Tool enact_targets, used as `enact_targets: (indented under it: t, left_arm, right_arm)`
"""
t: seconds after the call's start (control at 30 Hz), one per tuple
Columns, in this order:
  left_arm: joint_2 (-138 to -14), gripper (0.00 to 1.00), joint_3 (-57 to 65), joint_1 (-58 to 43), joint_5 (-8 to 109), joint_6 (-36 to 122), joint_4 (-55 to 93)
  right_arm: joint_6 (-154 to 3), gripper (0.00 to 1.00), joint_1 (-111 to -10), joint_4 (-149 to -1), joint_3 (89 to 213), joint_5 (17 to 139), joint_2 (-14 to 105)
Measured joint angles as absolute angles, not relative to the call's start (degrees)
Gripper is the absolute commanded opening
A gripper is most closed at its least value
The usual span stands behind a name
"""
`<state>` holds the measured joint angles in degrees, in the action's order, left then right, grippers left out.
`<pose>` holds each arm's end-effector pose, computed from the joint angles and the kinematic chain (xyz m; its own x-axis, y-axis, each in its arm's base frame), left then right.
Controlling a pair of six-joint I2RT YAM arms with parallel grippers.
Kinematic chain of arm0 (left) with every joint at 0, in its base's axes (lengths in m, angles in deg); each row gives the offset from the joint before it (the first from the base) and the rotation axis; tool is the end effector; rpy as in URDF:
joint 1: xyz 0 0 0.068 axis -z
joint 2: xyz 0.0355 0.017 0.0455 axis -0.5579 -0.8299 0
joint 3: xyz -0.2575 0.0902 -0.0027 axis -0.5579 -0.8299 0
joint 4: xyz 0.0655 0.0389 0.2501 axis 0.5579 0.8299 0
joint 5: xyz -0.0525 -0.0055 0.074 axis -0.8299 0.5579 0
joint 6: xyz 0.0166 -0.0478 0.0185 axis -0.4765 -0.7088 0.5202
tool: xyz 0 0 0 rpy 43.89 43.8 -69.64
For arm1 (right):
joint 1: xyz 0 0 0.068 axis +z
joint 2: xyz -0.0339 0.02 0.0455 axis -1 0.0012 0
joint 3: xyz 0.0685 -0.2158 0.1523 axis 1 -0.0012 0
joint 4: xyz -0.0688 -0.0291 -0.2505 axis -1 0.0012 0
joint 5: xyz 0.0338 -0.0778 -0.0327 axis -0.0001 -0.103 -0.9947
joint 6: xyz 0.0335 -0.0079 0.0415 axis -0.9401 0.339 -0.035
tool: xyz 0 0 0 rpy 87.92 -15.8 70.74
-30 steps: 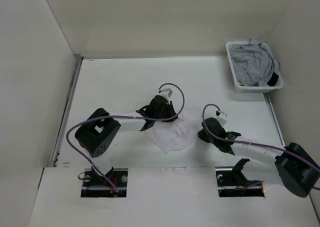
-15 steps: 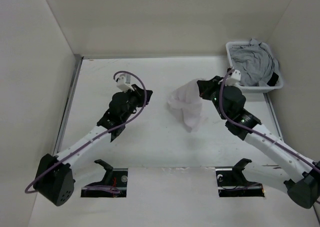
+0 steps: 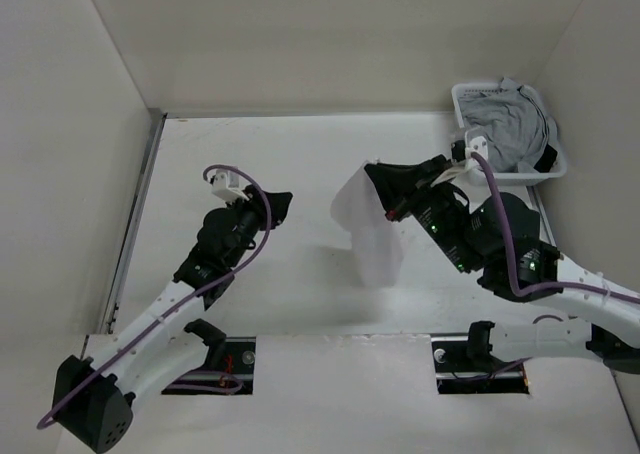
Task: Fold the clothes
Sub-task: Flatten the tank top out
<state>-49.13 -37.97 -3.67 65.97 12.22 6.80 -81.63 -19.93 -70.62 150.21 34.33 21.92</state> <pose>0.1800 -0.0996 0.2840 -0.3042 -0.5896 -0.7482 0.2508 0.7082 -0.6600 0.0851 0.1729 0.4908 -0.0527 0.3889 -0.9198 -0.5698 0.7447 0.3475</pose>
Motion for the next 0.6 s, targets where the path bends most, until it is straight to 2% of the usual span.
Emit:
enact_targets:
  t: [0.13, 0.23, 0.37, 0.43, 0.57, 0.6]
  left_arm:
    - [-42.07, 0.31, -40.53, -4.35, 66.49, 12.24, 8.03]
    - [-37.98, 0.31, -41.18, -5.59, 67.78, 12.24, 9.25]
    - [-36.74, 0.31, -41.21, -7.06, 69.83, 12.24, 10.87]
    - [-37.35, 0.31, -41.27, -7.74, 70.84, 12.22, 11.72]
    - [-40.74, 0.32, -41.91, -8.41, 72.65, 12.05, 12.59]
    - [-41.85, 0.33, -42.01, -8.39, 73.16, 11.92, 12.94]
  right_arm:
    - [-77.74, 0.03, -15.63, -70.88, 152.13, 33.02, 21.90]
    - [-77.63, 0.03, -18.88, -72.59, 150.21, 35.86, 20.96]
    - [-82.17, 0.06, -35.41, -78.99, 140.09, 46.77, 20.70]
    - [-85.80, 0.06, -45.29, -84.91, 133.75, 55.34, 24.44]
    - [-93.56, 0.08, -58.45, -94.60, 129.90, 70.57, 43.65]
    - [-95.70, 0.12, -60.87, -96.54, 130.58, 73.80, 49.99]
